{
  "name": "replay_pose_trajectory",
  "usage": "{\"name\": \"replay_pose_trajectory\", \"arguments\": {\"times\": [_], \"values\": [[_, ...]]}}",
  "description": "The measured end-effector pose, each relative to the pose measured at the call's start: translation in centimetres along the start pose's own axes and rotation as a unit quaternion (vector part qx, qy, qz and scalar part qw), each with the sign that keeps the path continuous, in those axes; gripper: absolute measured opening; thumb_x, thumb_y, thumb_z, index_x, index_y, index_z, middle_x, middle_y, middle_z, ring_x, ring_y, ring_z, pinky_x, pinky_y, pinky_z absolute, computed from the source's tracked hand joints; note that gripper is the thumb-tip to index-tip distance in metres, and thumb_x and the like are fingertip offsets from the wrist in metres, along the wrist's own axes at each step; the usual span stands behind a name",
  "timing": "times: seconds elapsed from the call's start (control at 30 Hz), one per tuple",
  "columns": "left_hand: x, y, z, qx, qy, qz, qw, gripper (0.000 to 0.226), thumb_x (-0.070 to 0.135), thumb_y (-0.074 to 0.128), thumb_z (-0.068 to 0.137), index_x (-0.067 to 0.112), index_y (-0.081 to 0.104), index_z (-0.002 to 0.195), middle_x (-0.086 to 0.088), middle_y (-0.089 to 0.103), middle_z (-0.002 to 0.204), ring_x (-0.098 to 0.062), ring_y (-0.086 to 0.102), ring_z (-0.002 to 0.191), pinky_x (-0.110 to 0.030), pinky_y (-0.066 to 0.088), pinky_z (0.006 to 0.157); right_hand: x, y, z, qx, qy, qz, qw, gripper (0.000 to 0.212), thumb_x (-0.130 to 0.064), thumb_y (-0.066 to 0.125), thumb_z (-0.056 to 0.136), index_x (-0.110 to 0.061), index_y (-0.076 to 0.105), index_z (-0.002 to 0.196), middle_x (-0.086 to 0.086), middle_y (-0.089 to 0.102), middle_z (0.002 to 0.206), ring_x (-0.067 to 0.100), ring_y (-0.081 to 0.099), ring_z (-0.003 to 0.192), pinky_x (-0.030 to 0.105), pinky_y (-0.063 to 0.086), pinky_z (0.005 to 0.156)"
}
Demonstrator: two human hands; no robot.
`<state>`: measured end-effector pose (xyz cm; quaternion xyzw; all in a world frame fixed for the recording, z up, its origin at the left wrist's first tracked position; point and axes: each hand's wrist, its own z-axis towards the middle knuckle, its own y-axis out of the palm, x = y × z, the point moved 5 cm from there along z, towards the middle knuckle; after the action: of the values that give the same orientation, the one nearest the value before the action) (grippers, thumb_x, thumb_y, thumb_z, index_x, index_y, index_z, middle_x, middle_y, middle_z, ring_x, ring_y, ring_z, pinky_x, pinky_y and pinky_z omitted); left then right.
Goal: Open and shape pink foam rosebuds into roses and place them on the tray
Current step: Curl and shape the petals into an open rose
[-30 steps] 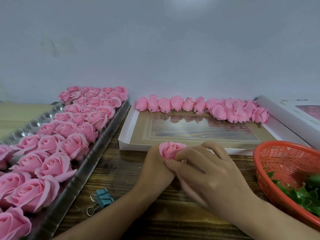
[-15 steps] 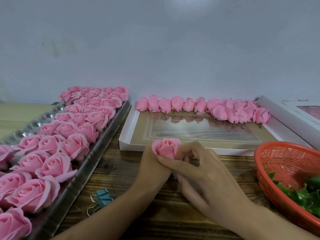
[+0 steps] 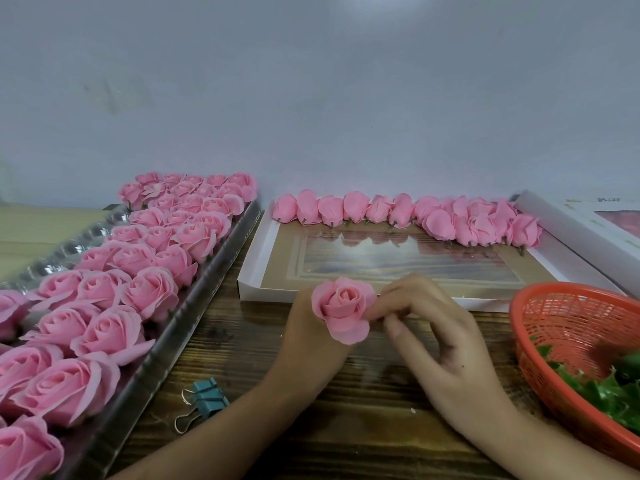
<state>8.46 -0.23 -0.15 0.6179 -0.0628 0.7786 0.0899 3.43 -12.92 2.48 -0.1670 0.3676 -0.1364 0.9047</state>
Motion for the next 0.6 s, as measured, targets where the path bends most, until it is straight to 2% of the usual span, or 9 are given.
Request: {"name": "replay_pose_trajectory", "arguments": {"times": [0.03, 0.1, 0.23, 0.43, 0.53, 0.6], "values": [[-0.4, -0.1, -0.2, 0.015, -0.012, 0.032, 0.999, 0.034, -0.018, 0.058, 0.078, 0.016, 0.054, 0.077, 0.015, 0.056, 0.061, -0.004, 0.046, 0.067, -0.004, 0.043, 0.057, 0.2, -0.1, 0.0, 0.012, 0.014, 0.006, 1.0, 0.014, -0.019, 0.052, 0.092, -0.019, 0.066, 0.09, -0.005, 0.06, 0.085, 0.016, 0.058, 0.083, 0.021, 0.043, 0.073], [-0.2, -0.1, -0.9, 0.037, 0.018, 0.172, 0.984, 0.05, -0.01, 0.067, 0.074, 0.027, 0.041, 0.096, 0.021, 0.048, 0.086, 0.004, 0.046, 0.079, 0.002, 0.04, 0.069, 0.5, -0.3, 0.1, 0.029, 0.04, 0.014, 0.999, 0.011, -0.027, 0.055, 0.091, -0.02, 0.061, 0.085, -0.005, 0.057, 0.078, 0.015, 0.054, 0.075, 0.02, 0.041, 0.069], [0.5, 0.2, -1.4, 0.032, 0.044, 0.217, 0.975, 0.056, -0.003, 0.071, 0.074, 0.03, 0.039, 0.105, 0.022, 0.04, 0.092, 0.009, 0.042, 0.081, 0.006, 0.035, 0.074, 0.5, 0.0, 0.1, 0.02, 0.039, -0.008, 0.999, 0.017, -0.029, 0.058, 0.09, -0.017, 0.058, 0.079, -0.003, 0.052, 0.072, 0.014, 0.049, 0.068, 0.019, 0.038, 0.065], [1.2, 0.4, -1.4, 0.037, 0.057, 0.224, 0.972, 0.06, -0.013, 0.068, 0.072, 0.036, 0.035, 0.082, 0.025, 0.04, 0.082, 0.008, 0.053, 0.07, 0.007, 0.035, 0.07, 0.8, 0.0, 0.1, 0.014, 0.041, -0.025, 0.999, 0.02, -0.025, 0.055, 0.088, -0.01, 0.057, 0.074, -0.001, 0.048, 0.068, 0.014, 0.047, 0.066, 0.022, 0.036, 0.063], [1.6, 0.6, -1.6, 0.036, 0.067, 0.223, 0.972, 0.063, -0.013, 0.069, 0.07, 0.039, 0.034, 0.077, 0.025, 0.04, 0.079, 0.018, 0.053, 0.072, 0.007, 0.035, 0.068, 0.8, 0.0, 0.2, 0.011, 0.046, -0.023, 0.999, 0.02, -0.027, 0.057, 0.086, -0.012, 0.057, 0.073, -0.002, 0.048, 0.067, 0.014, 0.047, 0.064, 0.023, 0.036, 0.063], [1.8, 0.6, -1.7, 0.044, 0.085, 0.215, 0.972, 0.066, -0.016, 0.069, 0.068, 0.04, 0.035, 0.075, 0.024, 0.042, 0.072, 0.031, 0.046, 0.075, 0.009, 0.033, 0.067, 0.8, 0.0, 0.1, 0.003, 0.05, -0.022, 0.999, 0.02, -0.029, 0.057, 0.085, -0.012, 0.059, 0.074, -0.001, 0.049, 0.067, 0.015, 0.048, 0.065, 0.024, 0.037, 0.063]]}}
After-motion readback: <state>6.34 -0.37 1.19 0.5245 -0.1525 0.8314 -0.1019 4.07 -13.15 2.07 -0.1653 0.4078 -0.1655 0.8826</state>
